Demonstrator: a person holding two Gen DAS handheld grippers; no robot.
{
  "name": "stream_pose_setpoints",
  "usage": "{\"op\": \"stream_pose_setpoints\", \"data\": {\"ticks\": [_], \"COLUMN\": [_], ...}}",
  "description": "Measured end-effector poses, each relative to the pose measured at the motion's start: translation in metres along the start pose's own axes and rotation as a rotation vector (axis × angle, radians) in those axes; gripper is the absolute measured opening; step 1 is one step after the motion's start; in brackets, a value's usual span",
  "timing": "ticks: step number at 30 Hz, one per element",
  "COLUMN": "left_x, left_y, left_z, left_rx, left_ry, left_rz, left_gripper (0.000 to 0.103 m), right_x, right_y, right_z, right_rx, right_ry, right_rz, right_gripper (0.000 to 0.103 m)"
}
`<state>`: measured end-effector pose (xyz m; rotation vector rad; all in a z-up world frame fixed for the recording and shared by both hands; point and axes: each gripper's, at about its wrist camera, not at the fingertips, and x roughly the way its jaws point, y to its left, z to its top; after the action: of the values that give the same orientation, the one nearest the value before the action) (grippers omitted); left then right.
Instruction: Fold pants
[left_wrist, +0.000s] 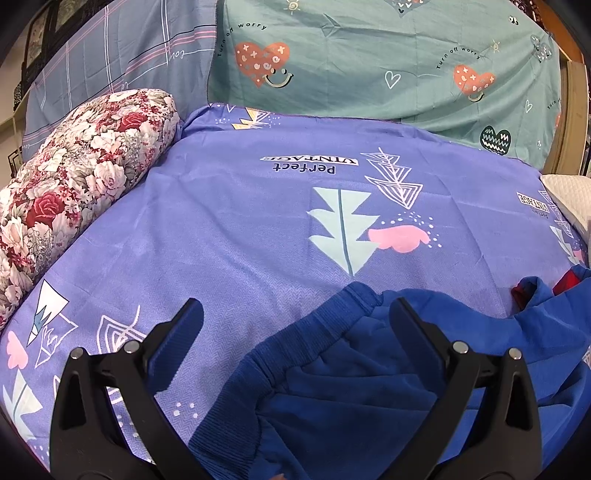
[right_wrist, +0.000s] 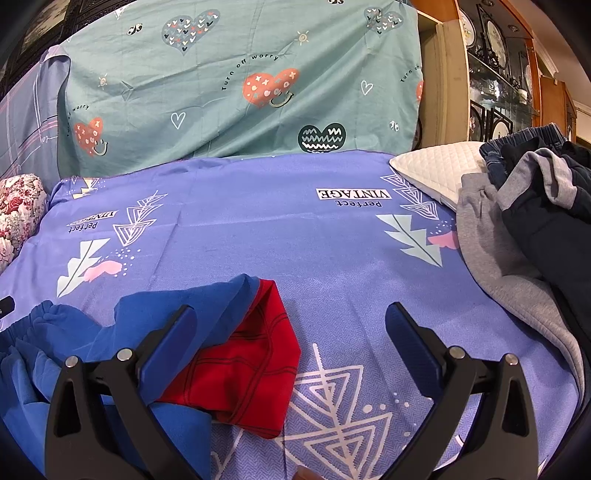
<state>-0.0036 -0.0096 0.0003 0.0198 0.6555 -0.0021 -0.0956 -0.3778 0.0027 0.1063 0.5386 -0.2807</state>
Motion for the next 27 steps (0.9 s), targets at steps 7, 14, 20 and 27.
{"op": "stream_pose_setpoints", "data": {"ticks": [7,14,20,27], "left_x": [0.0001,0.0003,0.0015,0.0022], "left_y": [0.0000,-0.0001,-0.0008,-0.0009], "left_z": [-0.0001,-0.0005,-0.0009,-0.0013], "left_rx": [-0.001,0.000,0.002,0.003], "left_ry": [0.000,0.004,0.011,0.014], "left_rz": [-0.001,-0.002,-0.003,-0.003], "left_gripper": [0.101,0.101,0.101,0.101], "right_x": [-0.0006,-0.0003,0.0000,0.0020], "right_y": [0.0006,0.0014,0.0010,0.0011], "right_z": [0.0003,0.0009,0.0004,0.0002], "right_rx": [0.002,0.001,0.001,0.004], "right_ry": [0.002,0.005,0.006,0.014], "right_rz": [-0.002,0.000,0.000,0.000], "right_gripper": [0.102,0.102,0.102,0.102]}}
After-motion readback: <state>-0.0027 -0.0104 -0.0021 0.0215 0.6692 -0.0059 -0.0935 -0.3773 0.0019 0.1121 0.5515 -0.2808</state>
